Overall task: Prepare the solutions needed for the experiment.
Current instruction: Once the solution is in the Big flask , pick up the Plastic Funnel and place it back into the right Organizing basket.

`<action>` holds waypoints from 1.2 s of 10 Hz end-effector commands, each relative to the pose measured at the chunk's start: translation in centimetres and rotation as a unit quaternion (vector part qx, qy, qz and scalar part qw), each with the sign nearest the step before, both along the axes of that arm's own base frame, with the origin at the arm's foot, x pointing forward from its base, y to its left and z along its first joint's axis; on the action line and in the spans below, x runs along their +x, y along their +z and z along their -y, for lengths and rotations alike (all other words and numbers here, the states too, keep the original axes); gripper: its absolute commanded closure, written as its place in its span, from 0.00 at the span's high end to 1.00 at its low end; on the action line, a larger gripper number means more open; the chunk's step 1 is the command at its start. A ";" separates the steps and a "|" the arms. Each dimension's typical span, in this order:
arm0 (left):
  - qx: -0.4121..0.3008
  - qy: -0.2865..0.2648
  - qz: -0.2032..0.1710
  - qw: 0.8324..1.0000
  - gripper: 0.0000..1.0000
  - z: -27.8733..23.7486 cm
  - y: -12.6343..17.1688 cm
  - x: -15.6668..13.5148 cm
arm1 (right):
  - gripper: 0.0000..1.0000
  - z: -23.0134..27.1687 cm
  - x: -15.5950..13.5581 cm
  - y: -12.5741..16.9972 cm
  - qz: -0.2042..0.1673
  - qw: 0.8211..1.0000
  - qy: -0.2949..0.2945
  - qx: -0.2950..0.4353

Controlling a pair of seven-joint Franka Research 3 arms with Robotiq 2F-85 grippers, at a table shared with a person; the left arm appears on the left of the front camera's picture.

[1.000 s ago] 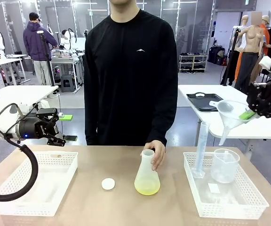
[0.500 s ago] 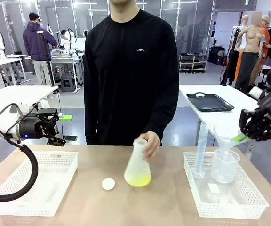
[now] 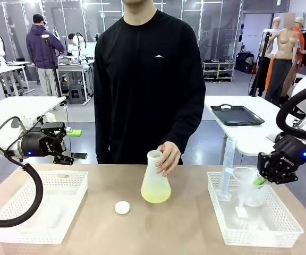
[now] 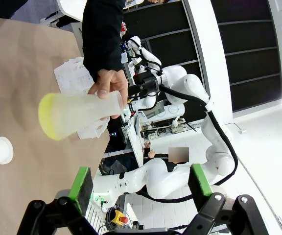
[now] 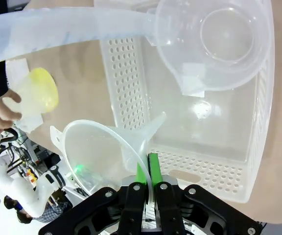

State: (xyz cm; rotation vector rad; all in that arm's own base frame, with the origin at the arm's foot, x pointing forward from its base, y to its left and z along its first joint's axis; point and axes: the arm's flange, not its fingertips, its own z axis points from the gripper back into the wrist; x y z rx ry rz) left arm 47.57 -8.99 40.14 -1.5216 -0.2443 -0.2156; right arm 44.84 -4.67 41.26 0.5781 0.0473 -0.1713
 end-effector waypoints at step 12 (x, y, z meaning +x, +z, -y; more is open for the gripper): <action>0.000 0.000 -0.001 1.000 1.00 0.1 0.1 0.1 | 0.64 -0.9 2.6 -2.5 -0.071 0.997 0.006 0.001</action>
